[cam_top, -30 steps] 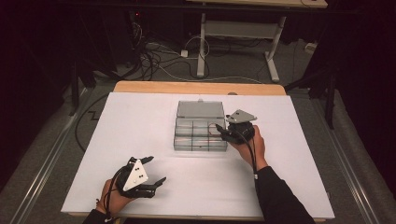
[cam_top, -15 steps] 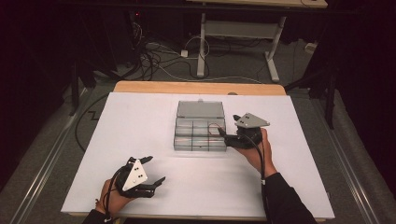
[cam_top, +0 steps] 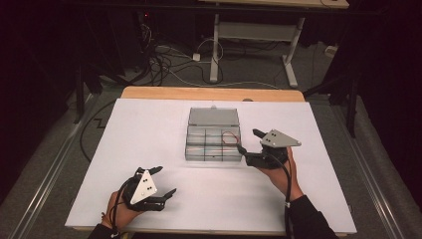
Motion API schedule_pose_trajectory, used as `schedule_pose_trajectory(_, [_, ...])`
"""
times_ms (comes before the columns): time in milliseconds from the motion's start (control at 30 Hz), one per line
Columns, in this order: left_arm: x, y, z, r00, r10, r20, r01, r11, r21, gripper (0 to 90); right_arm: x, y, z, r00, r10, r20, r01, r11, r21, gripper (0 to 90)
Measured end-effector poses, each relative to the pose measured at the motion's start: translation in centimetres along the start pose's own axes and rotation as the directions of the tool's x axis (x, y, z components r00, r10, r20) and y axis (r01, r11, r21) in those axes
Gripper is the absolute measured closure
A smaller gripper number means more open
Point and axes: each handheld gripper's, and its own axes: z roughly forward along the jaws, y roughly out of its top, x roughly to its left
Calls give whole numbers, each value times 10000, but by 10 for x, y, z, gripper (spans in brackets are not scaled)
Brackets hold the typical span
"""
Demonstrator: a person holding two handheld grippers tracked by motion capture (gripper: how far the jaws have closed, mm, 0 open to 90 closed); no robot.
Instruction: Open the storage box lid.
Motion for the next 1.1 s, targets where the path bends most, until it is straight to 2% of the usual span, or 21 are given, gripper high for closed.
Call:
schedule_pose_trajectory(33, [0,0,0,10000,18,4,-18,10000,24,195,2,-1,-1,10000,-45,-46,44,10000,-12,260])
schedule_pose_trajectory(67, [-2,0,1,9997,-257,59,257,9996,-70,195,3,-2,-3,9999,-114,-88,114,9999,-39,260])
schedule_pose_trajectory(100, [0,0,1,10000,17,45,-17,10000,60,194,5,-2,-4,9998,-138,-164,137,9999,-41,260])
schedule_pose_trajectory(133, [-2,0,1,9997,-213,86,213,9998,-42,195,6,-3,-6,9996,-157,-214,156,9999,-40,260])
schedule_pose_trajectory(200, [-1,0,0,9997,-224,57,224,9997,-78,197,8,-4,-9,9994,-164,-316,161,9998,-95,264])
schedule_pose_trajectory(267, [-1,0,0,9998,-220,37,220,9997,-85,197,10,-6,-13,9990,-184,-400,178,9997,-147,273])
schedule_pose_trajectory(300, [1,0,-1,10000,-4,-12,4,10000,16,197,11,-7,-14,9988,-218,-439,213,9997,-112,273])
schedule_pose_trajectory(333, [-1,0,0,9997,-251,28,251,9997,-58,197,12,-7,-16,9985,-267,-477,262,9996,-107,273])
schedule_pose_trajectory(400, [-2,-1,0,9996,-288,42,288,9996,-71,197,14,-8,-19,9981,-333,-515,326,9994,-136,276])
schedule_pose_trajectory(433, [0,0,0,10000,41,-22,-41,10000,82,197,16,-9,-20,9979,-337,-547,331,9994,-121,275])
schedule_pose_trajectory(500, [0,0,-1,9998,165,-75,-164,9998,118,198,21,-10,-23,9974,-514,-504,508,9986,-133,275])
schedule_pose_trajectory(567, [-1,1,-1,9998,171,-76,-170,9998,121,198,24,-11,-25,9964,-648,-549,641,9978,-138,274])
schedule_pose_trajectory(600, [-3,0,0,9999,-118,-35,118,9999,-7,198,25,-11,-26,9962,-642,-583,635,9979,-149,274])
schedule_pose_trajectory(633, [-1,1,-1,9998,180,-95,-179,9998,118,198,26,-12,-27,9958,-686,-609,679,9976,-140,273])
schedule_pose_trajectory(733, [-1,0,0,9998,191,-92,-189,9997,150,198,29,-14,-31,9953,-713,-662,708,9974,-110,273])
schedule_pose_trajectory(833, [-2,1,0,9997,229,-105,-227,9996,188,198,30,-15,-34,9931,-1027,-571,1021,9947,-145,270])
schedule_pose_trajectory(1100, [-2,1,-2,9996,238,-169,-235,9996,162,198,30,-23,-47,9919,-1126,-589,1127,9936,-10,271])
